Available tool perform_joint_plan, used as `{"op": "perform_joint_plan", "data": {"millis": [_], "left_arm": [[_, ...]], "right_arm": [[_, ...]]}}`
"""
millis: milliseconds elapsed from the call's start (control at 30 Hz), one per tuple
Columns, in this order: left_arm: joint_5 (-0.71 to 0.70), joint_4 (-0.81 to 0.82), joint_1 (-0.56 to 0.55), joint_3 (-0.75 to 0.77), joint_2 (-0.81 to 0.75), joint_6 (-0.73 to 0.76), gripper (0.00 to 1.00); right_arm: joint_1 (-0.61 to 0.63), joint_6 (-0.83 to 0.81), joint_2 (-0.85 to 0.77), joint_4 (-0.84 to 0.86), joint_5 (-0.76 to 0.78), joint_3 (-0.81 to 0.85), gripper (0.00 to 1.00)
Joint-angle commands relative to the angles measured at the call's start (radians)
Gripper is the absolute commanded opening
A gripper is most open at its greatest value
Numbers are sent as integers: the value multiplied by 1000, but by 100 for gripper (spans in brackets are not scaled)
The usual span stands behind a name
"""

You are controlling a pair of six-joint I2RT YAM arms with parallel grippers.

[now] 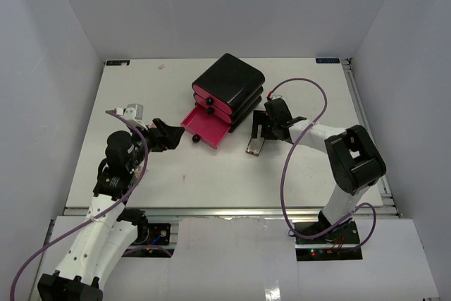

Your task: Organize the makeup

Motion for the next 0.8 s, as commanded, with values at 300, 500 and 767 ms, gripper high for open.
{"op": "perform_joint_plan", "data": {"millis": [300,500,767], "left_arm": [[-19,-7,1,-12,-25,0,98],[-18,-7,1,-13,-27,-1,98],[-28,-12,1,-20,-37,-6,98]], "right_arm": [[-2,-96,-96,22,-15,-90,81],[11,-60,-112,38,-190,-60,87],[80,-68,-47,28,-23,-28,89]]}}
